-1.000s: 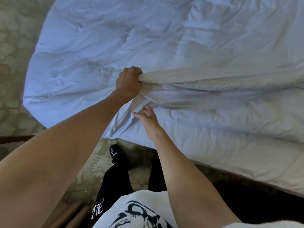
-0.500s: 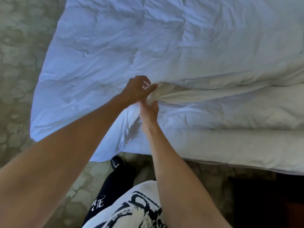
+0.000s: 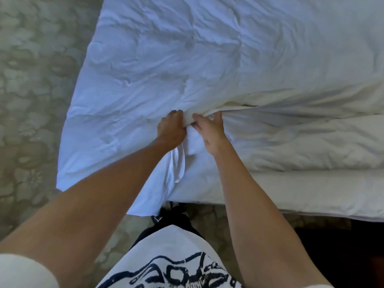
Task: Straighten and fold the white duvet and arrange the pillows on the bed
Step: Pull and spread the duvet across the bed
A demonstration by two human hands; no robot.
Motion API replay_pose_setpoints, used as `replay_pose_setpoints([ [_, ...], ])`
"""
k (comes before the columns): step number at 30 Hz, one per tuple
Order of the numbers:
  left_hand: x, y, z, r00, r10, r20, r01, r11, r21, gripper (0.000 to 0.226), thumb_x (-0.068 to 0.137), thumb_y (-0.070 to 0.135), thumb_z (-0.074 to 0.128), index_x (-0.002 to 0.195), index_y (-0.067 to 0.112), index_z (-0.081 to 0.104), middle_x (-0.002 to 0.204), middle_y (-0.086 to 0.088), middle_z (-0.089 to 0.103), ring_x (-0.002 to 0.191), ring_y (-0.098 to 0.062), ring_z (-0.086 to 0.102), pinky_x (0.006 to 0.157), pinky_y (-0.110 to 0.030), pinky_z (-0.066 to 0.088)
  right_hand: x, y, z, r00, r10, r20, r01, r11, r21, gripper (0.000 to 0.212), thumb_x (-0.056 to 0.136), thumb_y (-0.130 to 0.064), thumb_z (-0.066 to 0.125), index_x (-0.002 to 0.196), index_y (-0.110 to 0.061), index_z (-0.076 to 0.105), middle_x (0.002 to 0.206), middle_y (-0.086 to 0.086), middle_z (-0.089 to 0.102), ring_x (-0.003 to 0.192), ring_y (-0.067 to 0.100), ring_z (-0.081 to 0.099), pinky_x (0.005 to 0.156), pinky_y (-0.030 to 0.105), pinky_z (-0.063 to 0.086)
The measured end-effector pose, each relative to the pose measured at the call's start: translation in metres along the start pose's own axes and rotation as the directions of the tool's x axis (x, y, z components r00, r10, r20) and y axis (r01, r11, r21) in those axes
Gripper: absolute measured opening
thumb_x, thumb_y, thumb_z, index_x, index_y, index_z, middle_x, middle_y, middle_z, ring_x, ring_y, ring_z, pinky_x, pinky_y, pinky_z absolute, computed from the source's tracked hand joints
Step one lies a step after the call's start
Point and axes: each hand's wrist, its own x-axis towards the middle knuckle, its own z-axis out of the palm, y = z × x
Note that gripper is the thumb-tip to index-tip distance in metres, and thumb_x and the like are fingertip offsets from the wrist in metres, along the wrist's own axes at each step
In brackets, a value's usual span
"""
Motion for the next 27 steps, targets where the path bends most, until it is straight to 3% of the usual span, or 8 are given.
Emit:
replay_pose_setpoints([
  [2, 0.021, -0.014, -0.022, 0.999, 0.000, 0.044, 0.001, 1.000, -0.022, 0.021, 0.076, 0.010, 0.054, 0.096, 0.011, 0.060, 0.103, -0.015, 0.062, 0.099, -0.043, 0.060, 0.080, -0.041, 0.047, 0.007, 0.016, 0.004, 0.994, 0.033, 0.103, -0.019, 0.991, -0.135, 0.059, 0.083, -0.004, 0.070, 0.124, -0.038, 0.047, 0.118, 0.002, 0.068, 0.107, 0.008, 0.065, 0.079, 0.020, 0.052],
  [5, 0.049, -0.017, -0.046, 0.998, 0.026, 0.049, -0.024, 0.999, -0.036, 0.026, 0.071, 0.012, 0.054, 0.093, 0.016, 0.067, 0.099, -0.015, 0.067, 0.099, -0.042, 0.062, 0.078, -0.039, 0.048, 0.009, 0.054, 0.018, 0.989, 0.091, 0.113, -0.050, 0.945, -0.323, 0.062, 0.076, -0.013, 0.082, 0.130, -0.017, 0.052, 0.112, 0.003, 0.068, 0.099, 0.008, 0.066, 0.087, 0.029, 0.052],
  [7, 0.064, -0.012, -0.059, 0.997, 0.066, 0.031, -0.066, 0.998, -0.011, 0.026, 0.073, 0.007, 0.056, 0.094, 0.013, 0.070, 0.095, -0.015, 0.069, 0.096, -0.041, 0.063, 0.073, -0.037, 0.046, 0.007, 0.077, 0.035, 0.976, 0.163, 0.145, -0.082, 0.889, -0.450, 0.078, 0.066, -0.029, 0.089, 0.133, -0.014, 0.051, 0.126, -0.001, 0.063, 0.114, 0.011, 0.061, 0.099, 0.035, 0.050],
  [11, 0.088, -0.014, -0.076, 0.994, 0.107, -0.002, -0.107, 0.992, -0.072, 0.030, 0.075, 0.007, 0.057, 0.097, 0.014, 0.075, 0.097, -0.011, 0.071, 0.097, -0.033, 0.065, 0.075, -0.032, 0.046, 0.007, 0.098, 0.058, 0.959, 0.261, 0.114, -0.154, 0.811, -0.564, 0.112, 0.061, -0.039, 0.092, 0.152, -0.021, 0.028, 0.148, -0.011, 0.039, 0.135, 0.009, 0.040, 0.103, 0.025, 0.039],
  [15, 0.112, -0.035, -0.082, 0.995, 0.092, 0.031, -0.086, 0.982, -0.170, 0.029, 0.074, 0.014, 0.060, 0.099, 0.019, 0.075, 0.102, -0.009, 0.070, 0.098, -0.027, 0.066, 0.070, -0.025, 0.043, 0.003, 0.109, 0.087, 0.937, 0.349, 0.018, -0.251, 0.707, -0.661, 0.076, 0.066, -0.051, 0.085, 0.129, -0.018, 0.057, 0.118, -0.007, 0.063, 0.096, 0.010, 0.064, 0.065, 0.016, 0.050],
  [19, 0.116, -0.061, -0.089, 0.984, 0.174, 0.032, -0.163, 0.962, -0.221, 0.027, 0.080, 0.011, 0.059, 0.103, 0.015, 0.073, 0.109, -0.009, 0.068, 0.100, -0.024, 0.064, 0.071, -0.023, 0.041, -0.006, 0.120, 0.137, 0.992, 0.102, -0.076, -0.126, 0.681, -0.722, 0.070, 0.068, -0.056, 0.074, 0.122, -0.013, 0.063, 0.118, 0.003, 0.068, 0.110, 0.024, 0.065, 0.090, 0.037, 0.055],
  [22, 0.105, -0.091, -0.101, 0.951, 0.296, 0.088, -0.262, 0.924, -0.278, 0.016, 0.083, 0.009, 0.060, 0.094, 0.011, 0.073, 0.105, -0.010, 0.070, 0.097, -0.024, 0.067, 0.077, -0.025, 0.047, -0.025, 0.121, 0.195, 0.997, -0.006, -0.074, -0.054, 0.623, -0.780, 0.037, 0.087, -0.040, 0.061, 0.107, -0.009, 0.067, 0.108, 0.011, 0.070, 0.105, 0.030, 0.064, 0.087, 0.031, 0.049],
  [27, 0.064, -0.167, -0.154, 0.918, 0.386, 0.089, -0.327, 0.866, -0.379, 0.010, 0.083, 0.020, 0.066, 0.090, 0.014, 0.068, 0.086, 0.003, 0.069, 0.081, -0.016, 0.066, 0.075, -0.024, 0.048, -0.050, 0.112, 0.264, 0.963, -0.058, -0.264, -0.050, 0.921, -0.385, 0.030, 0.093, -0.033, 0.061, 0.119, -0.017, 0.059, 0.088, -0.004, 0.062, 0.068, 0.009, 0.059, 0.054, 0.021, 0.044],
])
